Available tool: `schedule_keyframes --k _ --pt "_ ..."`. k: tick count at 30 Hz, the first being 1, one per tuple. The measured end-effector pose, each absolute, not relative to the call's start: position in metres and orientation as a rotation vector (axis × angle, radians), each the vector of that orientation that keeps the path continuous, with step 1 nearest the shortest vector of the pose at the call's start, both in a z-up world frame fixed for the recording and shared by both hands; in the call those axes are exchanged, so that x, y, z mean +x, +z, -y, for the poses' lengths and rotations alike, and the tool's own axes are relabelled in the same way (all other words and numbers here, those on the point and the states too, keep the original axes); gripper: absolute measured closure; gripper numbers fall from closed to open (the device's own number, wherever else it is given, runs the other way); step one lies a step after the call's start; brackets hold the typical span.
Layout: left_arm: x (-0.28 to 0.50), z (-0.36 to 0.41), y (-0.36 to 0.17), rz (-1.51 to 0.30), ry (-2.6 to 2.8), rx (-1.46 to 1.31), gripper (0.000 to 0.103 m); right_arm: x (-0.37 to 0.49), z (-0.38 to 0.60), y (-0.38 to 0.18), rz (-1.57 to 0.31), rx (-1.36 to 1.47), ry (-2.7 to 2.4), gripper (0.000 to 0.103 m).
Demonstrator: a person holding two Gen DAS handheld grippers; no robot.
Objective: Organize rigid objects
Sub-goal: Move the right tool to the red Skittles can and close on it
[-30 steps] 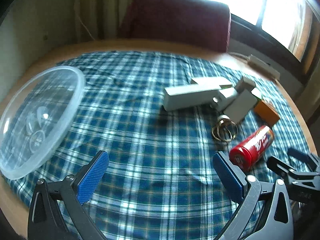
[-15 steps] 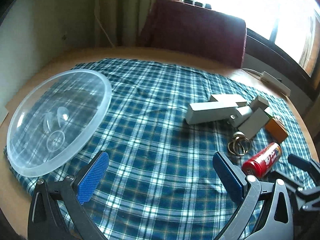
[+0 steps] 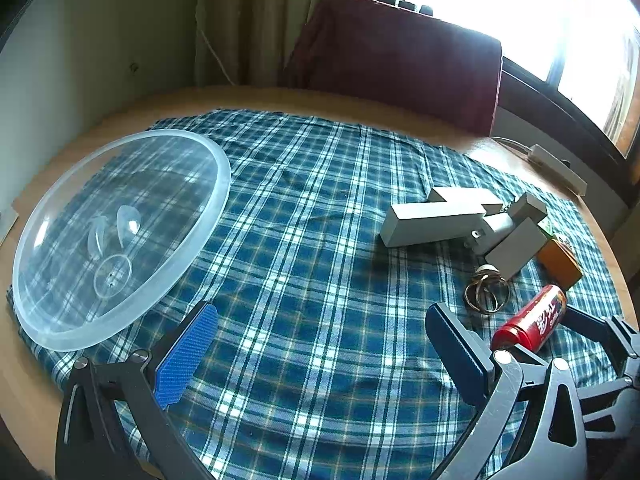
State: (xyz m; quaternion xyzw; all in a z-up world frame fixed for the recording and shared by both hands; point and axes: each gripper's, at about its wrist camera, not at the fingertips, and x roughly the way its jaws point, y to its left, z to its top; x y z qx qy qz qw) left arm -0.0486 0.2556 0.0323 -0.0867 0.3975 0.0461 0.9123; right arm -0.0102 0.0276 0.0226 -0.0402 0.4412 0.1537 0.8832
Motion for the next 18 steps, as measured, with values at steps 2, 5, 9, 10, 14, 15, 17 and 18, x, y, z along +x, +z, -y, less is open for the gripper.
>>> schedule_keyframes --k 2,5,9,10,14,15,17,18 --pt "-0.049 -0.256 0.031 -0.822 0.094 -0.179 0.0 -0.01 -0.028 0.02 -0.924 -0.091 0.315 0.007" --pt "-0.049 -0.256 0.029 -0.829 0.096 -0.182 0.0 -0.011 -0.027 0.021 -0.917 -0.085 0.32 0.008" --pt "-0.043 -0.258 0.024 -0.839 0.097 -0.202 0.0 -0.013 -0.022 0.023 -0.898 -0.057 0.326 0.008" --pt "-0.042 -0.259 0.023 -0.839 0.097 -0.205 0.0 -0.013 -0.02 0.024 -0.892 -0.049 0.32 0.008" --pt "-0.042 -0.259 0.023 -0.834 0.084 -0.198 0.0 -0.014 -0.005 0.029 -0.863 -0.005 0.266 0.008" --pt "-0.045 -0.258 0.024 -0.83 0.077 -0.193 0.0 -0.013 0.0 0.03 -0.854 0.006 0.253 0.008" --pt "-0.045 -0.252 0.025 -0.828 0.059 -0.165 0.0 -0.014 0.01 0.034 -0.832 0.033 0.223 0.008" --pt "-0.044 -0.247 0.026 -0.828 0.054 -0.144 0.0 -0.014 0.015 0.036 -0.821 0.048 0.204 0.008"
